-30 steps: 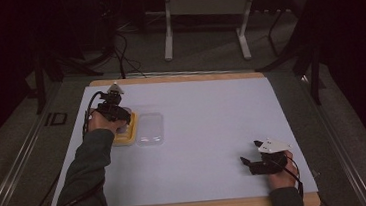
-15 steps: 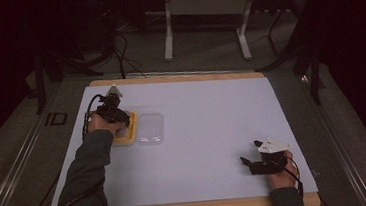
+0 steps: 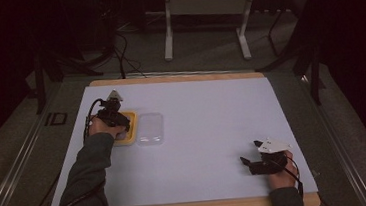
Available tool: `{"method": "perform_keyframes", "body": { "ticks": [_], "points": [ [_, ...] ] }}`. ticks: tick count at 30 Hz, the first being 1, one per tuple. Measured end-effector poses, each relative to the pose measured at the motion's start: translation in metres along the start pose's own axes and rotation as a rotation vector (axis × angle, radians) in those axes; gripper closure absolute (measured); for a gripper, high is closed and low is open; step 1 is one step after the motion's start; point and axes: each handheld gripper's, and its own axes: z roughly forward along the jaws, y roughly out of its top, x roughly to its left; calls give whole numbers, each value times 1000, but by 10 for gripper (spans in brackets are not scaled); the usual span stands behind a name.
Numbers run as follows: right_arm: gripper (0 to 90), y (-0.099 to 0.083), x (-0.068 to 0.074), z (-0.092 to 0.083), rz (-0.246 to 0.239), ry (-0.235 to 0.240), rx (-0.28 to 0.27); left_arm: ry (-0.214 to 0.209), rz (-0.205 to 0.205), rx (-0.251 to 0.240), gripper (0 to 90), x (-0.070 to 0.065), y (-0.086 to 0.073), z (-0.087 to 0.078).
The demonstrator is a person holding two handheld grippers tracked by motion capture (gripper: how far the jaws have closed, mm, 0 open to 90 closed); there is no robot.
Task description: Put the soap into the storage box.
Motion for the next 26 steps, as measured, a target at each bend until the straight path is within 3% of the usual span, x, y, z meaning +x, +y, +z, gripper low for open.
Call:
{"method": "perform_keyframes", "body": {
  "ticks": [4, 7, 13, 19, 22, 26],
  "points": [
    [182, 0, 0, 0, -1, 1, 0, 3, -11, 5, 493, -1, 0, 8],
    [182, 0, 0, 0, -1, 1, 0, -20, -26, -8, 470, 0, 0, 10],
    [182, 0, 0, 0, -3, 1, 1, -46, -54, -61, 359, 5, -1, -5],
    [182, 0, 0, 0, -2, 1, 2, -53, 14, -121, 338, -1, -7, -24],
    [182, 0, 0, 0, -4, 2, 4, -27, 53, -144, 337, -8, -13, -28],
    [182, 1, 0, 2, -4, 10, 17, -41, 97, -186, 334, -18, -20, -31]
  ]
}}
